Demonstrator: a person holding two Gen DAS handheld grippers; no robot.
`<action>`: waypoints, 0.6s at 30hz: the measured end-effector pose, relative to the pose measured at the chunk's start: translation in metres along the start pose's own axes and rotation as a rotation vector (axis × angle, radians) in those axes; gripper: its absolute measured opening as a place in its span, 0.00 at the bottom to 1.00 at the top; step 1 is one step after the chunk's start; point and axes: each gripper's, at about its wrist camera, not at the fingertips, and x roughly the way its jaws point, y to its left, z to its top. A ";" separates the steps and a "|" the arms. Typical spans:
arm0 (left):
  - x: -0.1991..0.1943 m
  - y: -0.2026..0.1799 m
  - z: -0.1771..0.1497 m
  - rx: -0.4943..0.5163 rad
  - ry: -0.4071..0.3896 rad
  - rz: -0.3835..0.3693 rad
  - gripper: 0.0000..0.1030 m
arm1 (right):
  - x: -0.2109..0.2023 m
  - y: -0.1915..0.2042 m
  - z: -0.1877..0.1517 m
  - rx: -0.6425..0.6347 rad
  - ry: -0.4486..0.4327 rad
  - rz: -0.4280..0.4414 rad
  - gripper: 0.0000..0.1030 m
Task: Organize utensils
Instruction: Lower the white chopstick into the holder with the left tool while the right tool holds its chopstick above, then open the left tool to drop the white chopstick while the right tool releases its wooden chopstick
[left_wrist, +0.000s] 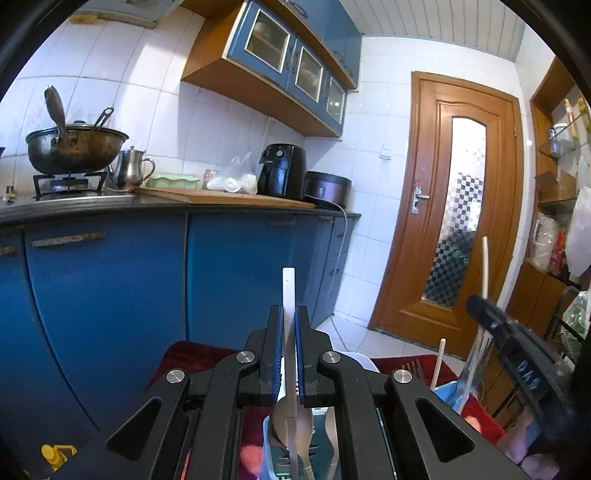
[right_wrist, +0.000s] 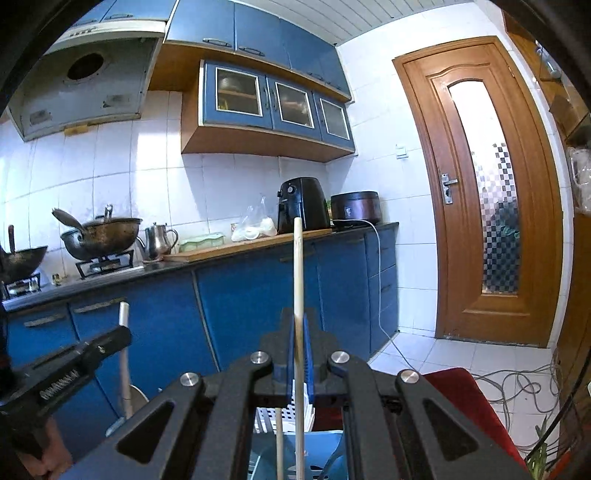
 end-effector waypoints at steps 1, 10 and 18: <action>0.001 0.001 -0.001 -0.001 0.001 -0.002 0.06 | 0.003 0.000 -0.004 -0.004 0.010 -0.003 0.06; 0.001 0.001 -0.002 0.005 0.009 -0.016 0.06 | 0.001 -0.002 -0.024 0.008 0.091 0.027 0.08; -0.002 -0.005 -0.005 0.014 0.051 -0.030 0.23 | -0.013 -0.005 -0.025 0.025 0.116 0.060 0.27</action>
